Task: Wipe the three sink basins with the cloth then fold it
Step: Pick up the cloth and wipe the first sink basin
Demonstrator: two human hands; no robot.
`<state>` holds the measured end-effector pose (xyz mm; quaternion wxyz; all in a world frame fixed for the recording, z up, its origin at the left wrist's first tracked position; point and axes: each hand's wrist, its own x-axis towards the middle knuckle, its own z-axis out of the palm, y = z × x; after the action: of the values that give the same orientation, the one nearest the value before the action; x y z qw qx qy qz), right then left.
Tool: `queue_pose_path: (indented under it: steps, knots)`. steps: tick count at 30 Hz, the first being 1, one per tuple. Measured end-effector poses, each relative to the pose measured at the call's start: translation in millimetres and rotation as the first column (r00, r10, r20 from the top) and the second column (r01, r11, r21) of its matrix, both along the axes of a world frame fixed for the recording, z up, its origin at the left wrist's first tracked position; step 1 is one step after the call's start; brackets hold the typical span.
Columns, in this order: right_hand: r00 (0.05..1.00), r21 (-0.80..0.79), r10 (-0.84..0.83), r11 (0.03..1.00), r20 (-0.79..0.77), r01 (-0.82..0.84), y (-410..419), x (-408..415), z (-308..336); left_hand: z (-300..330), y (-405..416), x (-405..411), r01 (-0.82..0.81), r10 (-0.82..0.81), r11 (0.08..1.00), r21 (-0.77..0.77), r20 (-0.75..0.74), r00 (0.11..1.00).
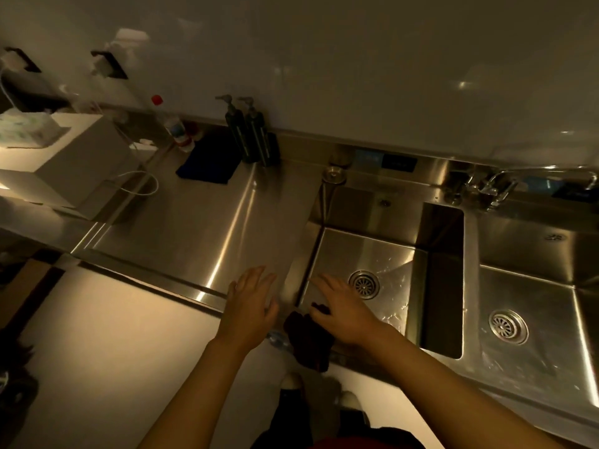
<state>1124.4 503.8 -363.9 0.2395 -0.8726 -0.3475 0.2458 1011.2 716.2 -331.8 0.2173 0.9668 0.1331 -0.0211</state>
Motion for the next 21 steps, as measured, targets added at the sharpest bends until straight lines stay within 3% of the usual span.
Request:
queue_pose_path:
  steps: [3,12,21]
  knots:
    - [0.999,-0.029,-0.015,0.999,-0.033,0.014,6,-13,-23,-20,10,5,0.059,-0.062,0.997,-0.046,-0.047,0.997]
    - [0.981,-0.282,0.165,0.951,0.102,-0.13,27,-69,-87,-76,39,5,0.179,-0.2,0.972,-0.153,-0.136,0.97]
    - [0.977,-0.377,0.153,0.922,0.149,-0.087,43,-73,-93,-101,62,4,0.431,-0.446,0.895,-0.113,-0.191,0.875]
